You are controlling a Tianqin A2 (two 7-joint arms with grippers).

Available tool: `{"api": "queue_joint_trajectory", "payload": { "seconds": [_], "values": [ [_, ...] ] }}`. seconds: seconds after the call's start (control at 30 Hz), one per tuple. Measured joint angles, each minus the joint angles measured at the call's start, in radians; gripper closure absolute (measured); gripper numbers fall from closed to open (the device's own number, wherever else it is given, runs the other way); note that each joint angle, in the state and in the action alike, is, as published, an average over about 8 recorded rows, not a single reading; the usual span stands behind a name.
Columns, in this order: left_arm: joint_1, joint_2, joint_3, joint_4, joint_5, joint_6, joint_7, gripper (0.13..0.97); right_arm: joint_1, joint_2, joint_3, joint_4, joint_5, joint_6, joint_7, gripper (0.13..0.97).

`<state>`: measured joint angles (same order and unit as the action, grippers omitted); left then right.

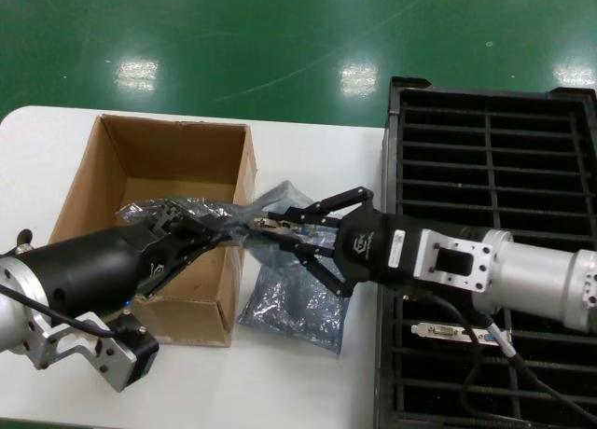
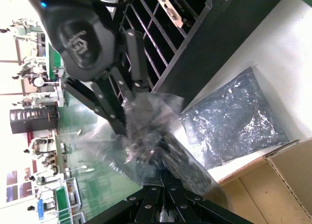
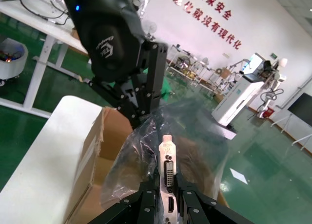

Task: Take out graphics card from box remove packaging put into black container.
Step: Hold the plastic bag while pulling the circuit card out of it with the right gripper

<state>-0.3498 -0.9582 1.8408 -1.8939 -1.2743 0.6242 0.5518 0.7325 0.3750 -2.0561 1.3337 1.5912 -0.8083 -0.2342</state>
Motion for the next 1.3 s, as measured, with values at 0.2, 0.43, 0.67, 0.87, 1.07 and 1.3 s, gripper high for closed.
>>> {"api": "queue_joint_trajectory", "payload": {
  "seconds": [0.2, 0.43, 0.67, 0.87, 1.07, 1.3],
  "values": [
    [0.0, 0.0, 0.0, 0.0, 0.0, 0.0, 0.0, 0.958, -0.016, 0.028, 0.017, 0.038, 0.015, -0.003, 0.015, 0.907],
    [0.0, 0.0, 0.0, 0.0, 0.0, 0.0, 0.0, 0.958, -0.031, 0.033, 0.012, 0.045, 0.012, -0.001, 0.016, 0.907],
    [0.0, 0.0, 0.0, 0.0, 0.0, 0.0, 0.0, 0.958, -0.037, 0.026, -0.001, 0.048, 0.003, 0.0, 0.02, 0.907],
    [0.0, 0.0, 0.0, 0.0, 0.0, 0.0, 0.0, 0.958, -0.039, 0.022, -0.006, 0.05, 0.0, 0.003, 0.021, 0.907],
    [0.0, 0.0, 0.0, 0.0, 0.0, 0.0, 0.0, 0.958, -0.042, 0.022, -0.005, 0.051, -0.004, 0.012, 0.027, 0.907],
    [0.0, 0.0, 0.0, 0.0, 0.0, 0.0, 0.0, 0.958, -0.042, 0.024, -0.007, 0.052, -0.005, 0.01, 0.049, 0.895]
  ]
}}
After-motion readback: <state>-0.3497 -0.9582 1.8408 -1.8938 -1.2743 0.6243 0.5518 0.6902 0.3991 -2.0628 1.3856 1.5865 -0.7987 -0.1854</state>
